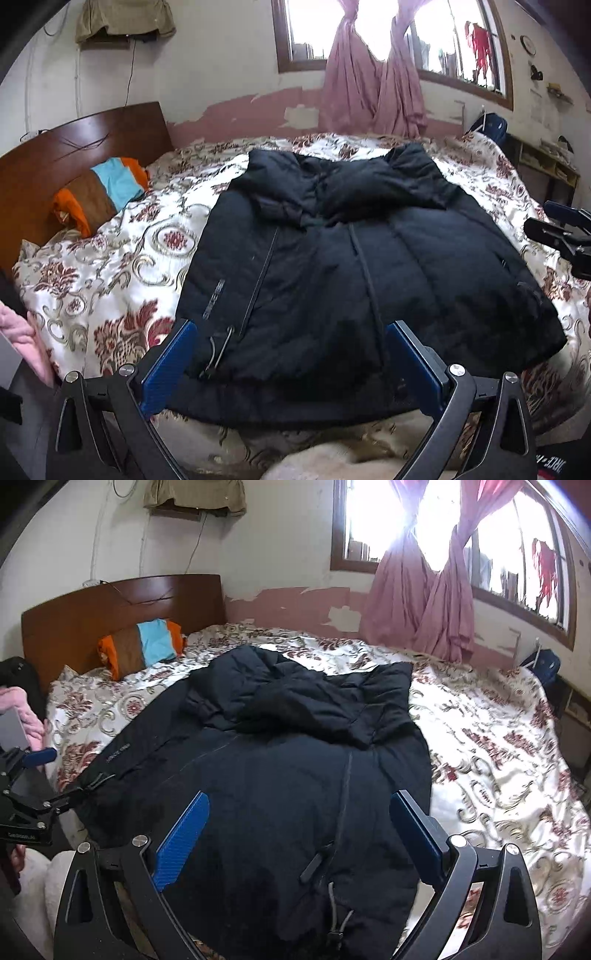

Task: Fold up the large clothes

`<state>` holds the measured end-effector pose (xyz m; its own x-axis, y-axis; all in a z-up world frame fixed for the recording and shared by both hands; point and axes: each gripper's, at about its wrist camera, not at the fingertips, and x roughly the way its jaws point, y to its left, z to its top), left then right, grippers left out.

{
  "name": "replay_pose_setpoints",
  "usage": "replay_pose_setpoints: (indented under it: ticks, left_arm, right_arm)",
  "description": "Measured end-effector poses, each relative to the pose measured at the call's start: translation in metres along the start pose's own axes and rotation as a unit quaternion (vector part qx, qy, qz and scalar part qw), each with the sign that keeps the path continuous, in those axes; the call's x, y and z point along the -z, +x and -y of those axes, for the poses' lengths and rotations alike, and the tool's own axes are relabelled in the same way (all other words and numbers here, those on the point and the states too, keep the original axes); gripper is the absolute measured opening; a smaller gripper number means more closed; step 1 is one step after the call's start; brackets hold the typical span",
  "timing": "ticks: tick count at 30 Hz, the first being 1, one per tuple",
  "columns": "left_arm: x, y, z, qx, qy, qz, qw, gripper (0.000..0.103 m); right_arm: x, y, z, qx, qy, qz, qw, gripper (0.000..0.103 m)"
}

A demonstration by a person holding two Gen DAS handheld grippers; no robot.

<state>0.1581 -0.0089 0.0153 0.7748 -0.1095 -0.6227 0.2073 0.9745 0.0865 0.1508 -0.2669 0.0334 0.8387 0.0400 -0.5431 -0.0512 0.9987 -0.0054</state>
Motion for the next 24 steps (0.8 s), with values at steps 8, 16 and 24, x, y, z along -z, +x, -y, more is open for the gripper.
replay_pose_setpoints:
  ticks: [8,16,24]
  left_arm:
    - [0.014,0.011,-0.008,-0.010,0.006,-0.030,0.9995,0.103]
    - [0.024,0.017,-0.022,-0.006,0.008,-0.051,0.9986,0.103]
    - [0.033,0.016,-0.028,-0.007,0.027,-0.062,0.9977,0.103]
  right_arm:
    - [0.025,0.003,0.000,-0.030,-0.027,-0.012,0.999,0.096]
    - [0.058,0.000,-0.015,-0.036,-0.109,-0.041,0.993,0.096]
    - [0.087,-0.002,-0.030,-0.025,-0.168,-0.063,0.983,0.096]
